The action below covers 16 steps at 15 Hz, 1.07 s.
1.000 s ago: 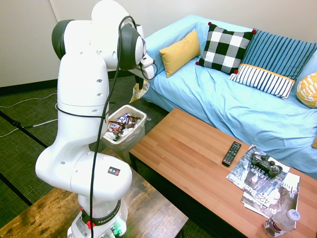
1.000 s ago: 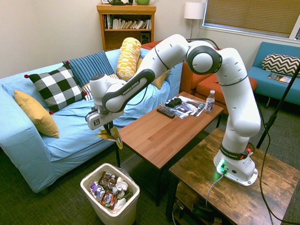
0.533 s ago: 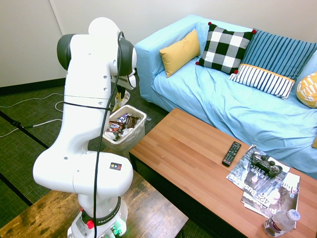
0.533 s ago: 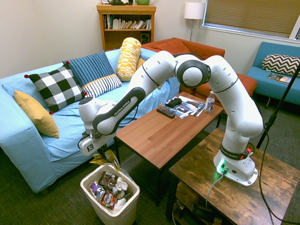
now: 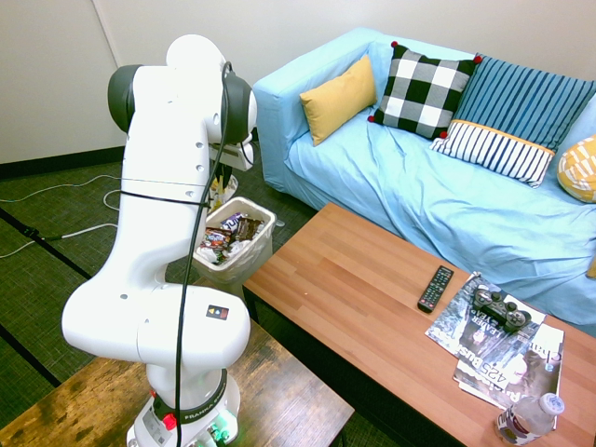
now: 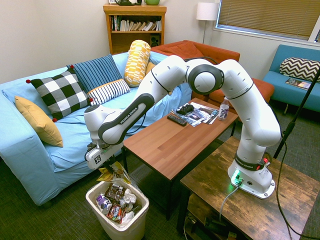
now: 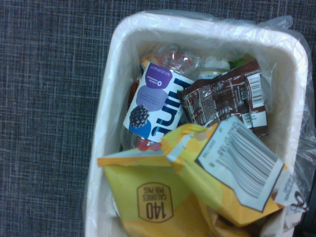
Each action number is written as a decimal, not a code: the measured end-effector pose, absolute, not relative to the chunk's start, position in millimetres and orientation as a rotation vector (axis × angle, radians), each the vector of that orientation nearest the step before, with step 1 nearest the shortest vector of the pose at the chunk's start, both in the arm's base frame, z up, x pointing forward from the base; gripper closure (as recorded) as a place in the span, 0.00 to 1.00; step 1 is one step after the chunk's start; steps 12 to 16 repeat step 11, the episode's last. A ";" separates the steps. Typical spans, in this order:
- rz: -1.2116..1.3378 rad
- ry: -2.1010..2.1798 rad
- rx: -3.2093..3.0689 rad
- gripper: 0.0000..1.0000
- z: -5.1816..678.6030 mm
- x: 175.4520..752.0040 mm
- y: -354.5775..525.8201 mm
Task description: Throw the chip bag in the trash bin
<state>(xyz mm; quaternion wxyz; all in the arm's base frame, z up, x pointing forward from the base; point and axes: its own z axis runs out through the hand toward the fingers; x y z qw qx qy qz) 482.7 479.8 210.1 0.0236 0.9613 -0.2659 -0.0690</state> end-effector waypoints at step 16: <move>-0.244 -0.820 2.987 0.00 211.6 482.2 481.5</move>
